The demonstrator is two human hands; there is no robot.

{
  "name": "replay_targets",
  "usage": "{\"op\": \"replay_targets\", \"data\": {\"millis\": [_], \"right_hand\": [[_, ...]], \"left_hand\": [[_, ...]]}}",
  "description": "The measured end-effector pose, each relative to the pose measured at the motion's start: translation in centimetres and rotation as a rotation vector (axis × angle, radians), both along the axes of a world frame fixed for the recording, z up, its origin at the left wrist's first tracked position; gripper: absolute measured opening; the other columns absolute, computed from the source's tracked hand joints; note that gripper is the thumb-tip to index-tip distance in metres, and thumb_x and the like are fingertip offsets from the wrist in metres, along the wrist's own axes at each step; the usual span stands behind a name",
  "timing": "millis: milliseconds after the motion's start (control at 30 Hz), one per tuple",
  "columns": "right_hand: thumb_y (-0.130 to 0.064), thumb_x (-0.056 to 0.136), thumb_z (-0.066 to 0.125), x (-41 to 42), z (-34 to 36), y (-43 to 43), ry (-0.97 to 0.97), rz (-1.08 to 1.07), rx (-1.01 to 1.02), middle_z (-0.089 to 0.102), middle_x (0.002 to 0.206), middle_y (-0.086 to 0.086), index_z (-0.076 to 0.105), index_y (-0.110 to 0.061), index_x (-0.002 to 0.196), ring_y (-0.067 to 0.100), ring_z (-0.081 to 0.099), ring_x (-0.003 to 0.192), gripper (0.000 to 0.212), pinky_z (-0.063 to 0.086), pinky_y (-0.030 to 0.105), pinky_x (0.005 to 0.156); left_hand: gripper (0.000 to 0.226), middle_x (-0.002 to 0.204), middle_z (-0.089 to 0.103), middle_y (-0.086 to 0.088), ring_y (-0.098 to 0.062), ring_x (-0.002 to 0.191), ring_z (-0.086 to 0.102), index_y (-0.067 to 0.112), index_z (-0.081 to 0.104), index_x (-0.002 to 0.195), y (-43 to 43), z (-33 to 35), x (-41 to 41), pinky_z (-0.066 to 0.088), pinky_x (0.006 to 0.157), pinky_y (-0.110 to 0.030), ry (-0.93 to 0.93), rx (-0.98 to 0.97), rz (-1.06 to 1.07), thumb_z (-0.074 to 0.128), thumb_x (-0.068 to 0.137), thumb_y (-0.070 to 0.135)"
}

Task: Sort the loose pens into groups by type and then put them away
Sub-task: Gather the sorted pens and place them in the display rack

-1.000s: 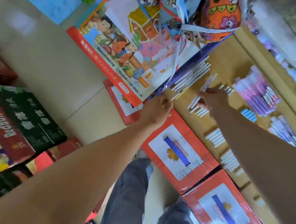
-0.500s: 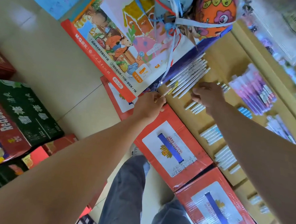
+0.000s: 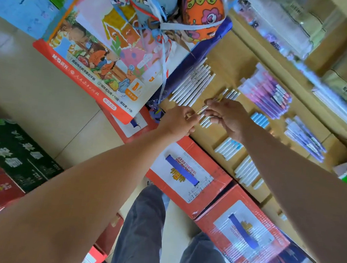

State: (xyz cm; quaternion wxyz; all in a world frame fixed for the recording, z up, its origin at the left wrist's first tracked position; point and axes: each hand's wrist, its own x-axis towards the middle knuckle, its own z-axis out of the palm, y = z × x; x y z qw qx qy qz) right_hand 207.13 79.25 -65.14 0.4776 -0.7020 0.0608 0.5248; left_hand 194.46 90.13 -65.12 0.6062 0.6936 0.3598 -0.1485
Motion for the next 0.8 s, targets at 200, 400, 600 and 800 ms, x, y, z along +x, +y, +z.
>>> {"op": "replay_targets", "data": {"millis": [200,400,600,800], "right_hand": [[-0.012,0.090,0.064,0.4,0.6,-2.5,0.010,-0.066,0.043,0.069,0.068,0.000,0.063,-0.012,0.088,0.007,0.068,0.066,0.003,0.051,0.017,0.057],[-0.006,0.092,0.061,1.5,0.0,-4.8,-0.122,-0.083,-0.085,0.062,0.077,0.007,0.063,0.000,0.104,0.003,0.064,0.058,0.014,0.051,0.015,0.054],[-0.006,0.091,0.062,2.0,-1.3,-6.2,-0.217,-0.045,-0.182,0.061,0.069,0.006,0.056,-0.016,0.080,0.011,0.062,0.060,0.016,0.050,0.023,0.059],[-0.005,0.090,0.064,1.2,-2.8,-6.7,-0.183,-0.124,-0.194,0.063,0.069,0.010,0.058,-0.003,0.101,0.010,0.063,0.057,0.013,0.051,0.020,0.053]], "left_hand": [[0.023,0.071,0.070,-0.006,0.003,0.049,0.055,0.008,0.069,0.090,-1.4,-0.3,1.3,0.050,0.066,-0.033,-0.031,0.136,-0.127,0.054,0.096,0.025],[0.026,0.116,0.066,-0.003,-0.016,0.104,0.062,0.007,0.062,0.115,-1.6,-1.0,2.7,0.047,0.088,-0.027,-0.051,0.360,-0.314,0.052,0.097,0.023],[0.042,0.128,0.056,-0.010,-0.023,0.119,0.052,0.009,0.051,0.132,-1.5,-3.0,4.0,0.041,0.101,-0.031,-0.033,0.502,-0.459,0.057,0.091,0.014],[0.052,0.135,0.044,-0.017,-0.030,0.124,0.044,0.001,0.041,0.136,-3.1,-3.6,5.1,0.036,0.106,-0.034,-0.039,0.554,-0.540,0.060,0.089,0.014]]}}
